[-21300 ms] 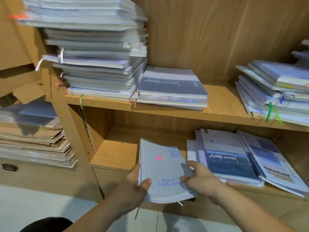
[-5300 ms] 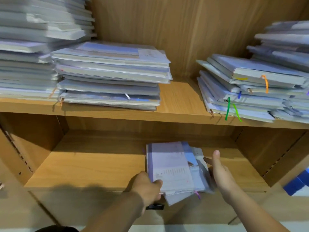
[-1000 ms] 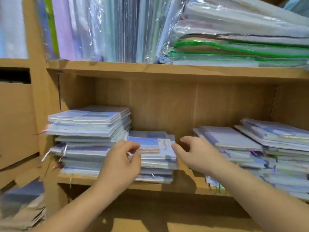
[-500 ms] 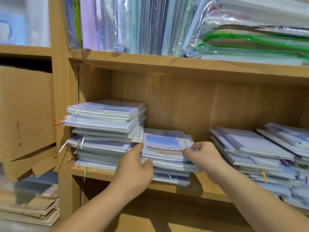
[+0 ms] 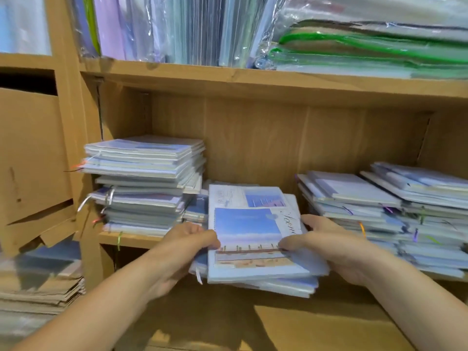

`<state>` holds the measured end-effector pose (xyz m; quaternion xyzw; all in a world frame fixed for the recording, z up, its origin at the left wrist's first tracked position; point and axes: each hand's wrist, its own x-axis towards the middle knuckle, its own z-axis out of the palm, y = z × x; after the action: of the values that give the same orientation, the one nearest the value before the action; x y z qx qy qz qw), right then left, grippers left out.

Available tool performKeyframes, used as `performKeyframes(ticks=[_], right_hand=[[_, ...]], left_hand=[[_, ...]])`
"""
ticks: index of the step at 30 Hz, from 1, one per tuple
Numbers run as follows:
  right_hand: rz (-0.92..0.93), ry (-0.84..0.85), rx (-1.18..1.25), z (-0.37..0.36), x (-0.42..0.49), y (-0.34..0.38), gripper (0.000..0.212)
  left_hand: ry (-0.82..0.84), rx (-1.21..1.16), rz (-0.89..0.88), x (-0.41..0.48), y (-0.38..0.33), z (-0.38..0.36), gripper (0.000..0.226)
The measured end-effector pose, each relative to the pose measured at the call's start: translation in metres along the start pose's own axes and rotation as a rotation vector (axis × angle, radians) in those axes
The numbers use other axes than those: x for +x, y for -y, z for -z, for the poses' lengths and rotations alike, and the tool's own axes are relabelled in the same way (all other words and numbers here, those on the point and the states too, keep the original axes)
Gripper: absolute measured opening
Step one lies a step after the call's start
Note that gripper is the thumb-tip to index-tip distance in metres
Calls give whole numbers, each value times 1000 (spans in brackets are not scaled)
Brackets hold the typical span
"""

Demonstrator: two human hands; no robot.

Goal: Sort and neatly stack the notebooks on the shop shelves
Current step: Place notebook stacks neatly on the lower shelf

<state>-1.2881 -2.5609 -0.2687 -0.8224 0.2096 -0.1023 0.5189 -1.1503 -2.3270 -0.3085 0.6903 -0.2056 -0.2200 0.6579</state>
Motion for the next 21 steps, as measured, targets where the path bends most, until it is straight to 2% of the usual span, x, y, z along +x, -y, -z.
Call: performKeyframes(ticks=[3,5,7,12,14,17,21], right_hand=[[35,-89,-67,-14,-32,-21,19],[66,-110,-47,-24,-58,-35,23],[106,-119,-38,-32,-84,-50,34],[21,-31,10,-64,-137,-110,26],[-30,21,-5,-83,-141,-125,30],[-75,80,-16,-110,-126,-137,49],[-120,110,-25,-146,-79,-148,56]], left_hand=[[11,109,20,-28,15,-5,34],[43,202,-13,-49,26,-8,32],[143,224,-19,-71,35,-6,35],[312,285,166,-114,92,0,30],[295,305,239,-118,118,1,27],[242,319,308,-106,149,12,27],[120,290,353,-70,186,34,24]])
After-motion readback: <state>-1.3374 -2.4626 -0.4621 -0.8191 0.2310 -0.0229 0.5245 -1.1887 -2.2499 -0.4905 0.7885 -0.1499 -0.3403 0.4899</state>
